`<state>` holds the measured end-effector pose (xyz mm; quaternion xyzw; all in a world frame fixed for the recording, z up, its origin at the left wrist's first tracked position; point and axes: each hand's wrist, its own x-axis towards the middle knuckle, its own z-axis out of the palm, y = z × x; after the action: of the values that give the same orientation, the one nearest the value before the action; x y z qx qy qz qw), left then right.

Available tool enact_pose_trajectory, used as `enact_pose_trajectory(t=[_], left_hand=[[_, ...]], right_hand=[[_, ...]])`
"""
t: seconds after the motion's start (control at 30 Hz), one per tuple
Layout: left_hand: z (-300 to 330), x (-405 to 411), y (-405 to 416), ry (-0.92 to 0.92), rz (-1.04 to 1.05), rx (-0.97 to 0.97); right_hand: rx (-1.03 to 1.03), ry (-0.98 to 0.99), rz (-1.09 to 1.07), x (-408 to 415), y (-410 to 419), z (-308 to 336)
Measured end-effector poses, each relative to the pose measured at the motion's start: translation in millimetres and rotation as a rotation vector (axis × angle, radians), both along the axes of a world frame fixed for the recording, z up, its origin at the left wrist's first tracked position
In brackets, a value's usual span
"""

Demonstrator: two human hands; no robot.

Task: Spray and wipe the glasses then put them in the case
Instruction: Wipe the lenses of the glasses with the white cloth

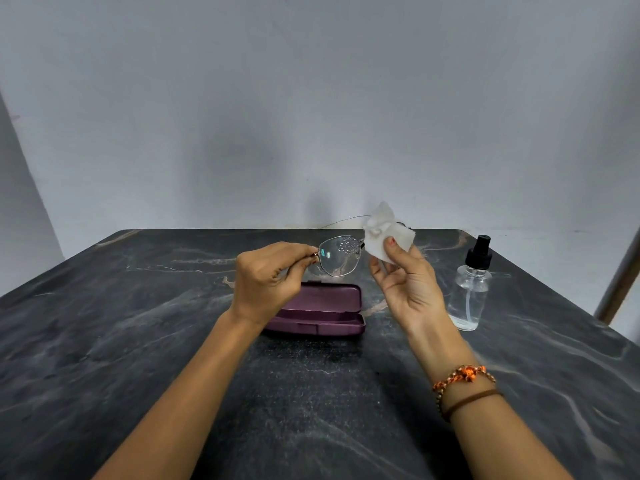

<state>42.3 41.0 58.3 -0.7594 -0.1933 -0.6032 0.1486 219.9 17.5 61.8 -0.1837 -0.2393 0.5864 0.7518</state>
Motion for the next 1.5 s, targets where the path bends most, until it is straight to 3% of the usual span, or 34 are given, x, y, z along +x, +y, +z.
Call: enact_pose_trajectory(t=[0.3,0.67,1.0,1.27,1.37,1.5], left_hand=[[-1.6,0.3,0.4,0.04,0.005,-0.008],[0.2,-1.7,0.5,0.032,0.008,-0.003],[0.2,-5.3,3.1,0.01,0.033,0.023],[-1.7,-1.9,1.4,0.047,0.006,0.03],[-2.6,0.0,1.3,0.051,0.009,0.027],[-1.5,-2.0,2.7,-0.004,0.02,0.026]], right_hand=[[-0.085,-0.23,-0.154,3.2,0.6,-3.4],[-0.048,0.096,-0.007,-6.5,-2.2,3.0],[-0.129,-0.165,-0.148,-8.5,-4.8,2.1],[-0.093,0.144,-0.054,-11.0,-4.5,3.5],[-0.058,0.064,-0.049,-7.1,-3.3,2.7],[-0.072,-0.185,-0.107,-2.7,-2.8,1.8]])
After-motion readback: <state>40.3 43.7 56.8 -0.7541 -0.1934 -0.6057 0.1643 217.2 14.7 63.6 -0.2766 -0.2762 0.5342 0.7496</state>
